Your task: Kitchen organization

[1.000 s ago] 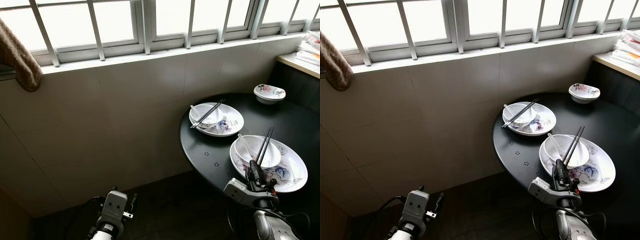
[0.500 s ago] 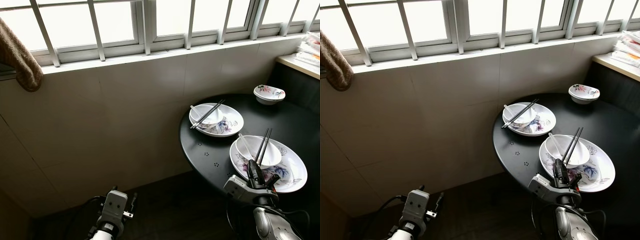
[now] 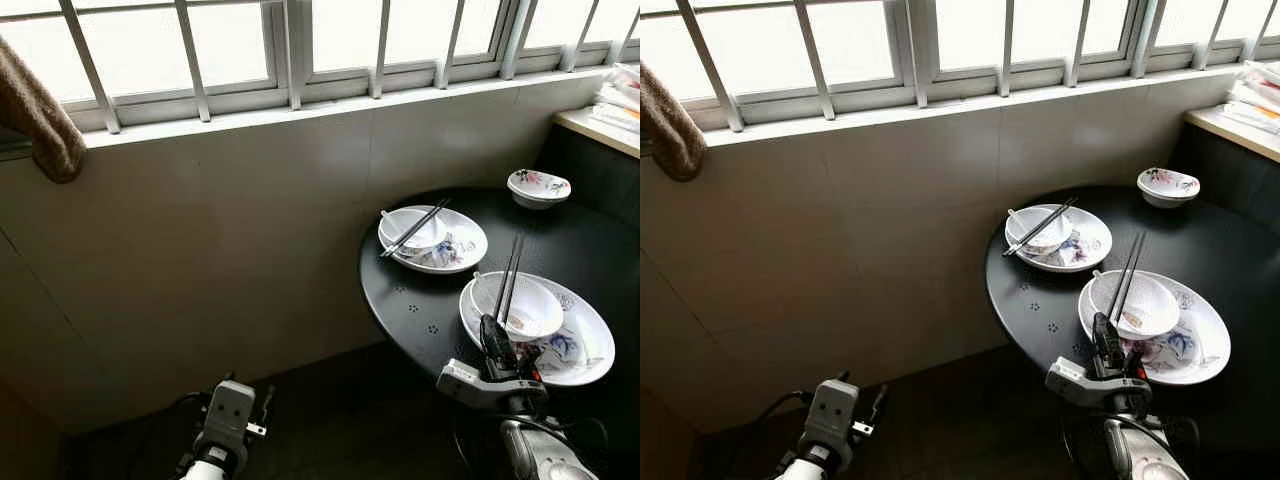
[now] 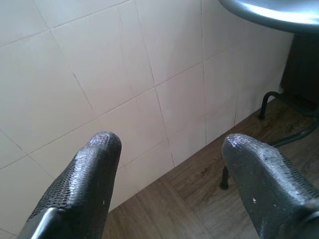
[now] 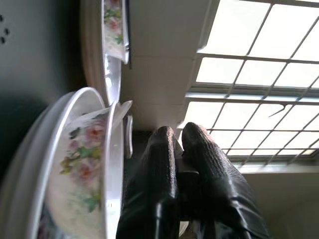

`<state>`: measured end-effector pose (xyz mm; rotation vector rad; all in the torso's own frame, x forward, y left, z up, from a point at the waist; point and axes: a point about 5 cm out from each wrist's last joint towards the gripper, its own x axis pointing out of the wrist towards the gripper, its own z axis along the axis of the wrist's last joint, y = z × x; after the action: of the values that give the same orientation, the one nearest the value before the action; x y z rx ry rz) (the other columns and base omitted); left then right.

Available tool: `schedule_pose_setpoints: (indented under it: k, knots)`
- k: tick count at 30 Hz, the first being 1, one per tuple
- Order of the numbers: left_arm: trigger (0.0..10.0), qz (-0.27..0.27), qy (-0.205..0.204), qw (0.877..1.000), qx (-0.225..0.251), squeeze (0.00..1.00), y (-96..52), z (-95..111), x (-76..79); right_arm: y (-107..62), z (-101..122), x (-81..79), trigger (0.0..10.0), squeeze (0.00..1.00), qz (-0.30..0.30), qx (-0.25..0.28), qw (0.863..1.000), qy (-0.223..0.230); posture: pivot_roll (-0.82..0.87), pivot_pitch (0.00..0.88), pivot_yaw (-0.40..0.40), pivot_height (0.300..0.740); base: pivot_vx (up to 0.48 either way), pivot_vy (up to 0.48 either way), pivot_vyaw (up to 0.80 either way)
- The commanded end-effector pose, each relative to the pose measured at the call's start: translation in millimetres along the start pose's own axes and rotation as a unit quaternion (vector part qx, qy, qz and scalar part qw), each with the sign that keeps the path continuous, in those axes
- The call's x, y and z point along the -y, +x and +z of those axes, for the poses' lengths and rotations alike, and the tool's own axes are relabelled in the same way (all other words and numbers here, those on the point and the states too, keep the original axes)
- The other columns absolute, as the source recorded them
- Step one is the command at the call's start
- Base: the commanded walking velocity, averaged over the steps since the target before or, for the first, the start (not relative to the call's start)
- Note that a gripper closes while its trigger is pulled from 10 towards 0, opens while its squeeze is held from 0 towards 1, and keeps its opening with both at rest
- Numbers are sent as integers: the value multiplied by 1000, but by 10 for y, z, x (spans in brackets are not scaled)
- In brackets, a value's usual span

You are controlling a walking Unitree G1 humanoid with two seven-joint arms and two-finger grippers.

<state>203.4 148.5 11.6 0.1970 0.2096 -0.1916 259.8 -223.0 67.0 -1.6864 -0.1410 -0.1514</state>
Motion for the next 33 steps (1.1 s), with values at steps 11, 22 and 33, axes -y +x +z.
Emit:
schedule_pose_setpoints:
  k: [11, 22, 33]
  knots:
    - [10000, -2, -3, 1000, 2, 0, 10, -1, -3, 100, 353, 370, 4157, 0, -90, 106, 983, 119, -85, 0, 3, 740, 0, 0, 0]
    - [10000, -4, -3, 1000, 4, 0, 30, 6, -2, 206, 859, 627, 10000, 0, -105, 263, 931, 230, -79, 0, 7, 740, 0, 0, 0]
    - [10000, 24, -1, 1000, 19, 0, -14, 29, -38, -22, 1016, 197, 10000, 0, 133, 229, 854, 448, -65, 0, 1, 740, 0, 0, 200]
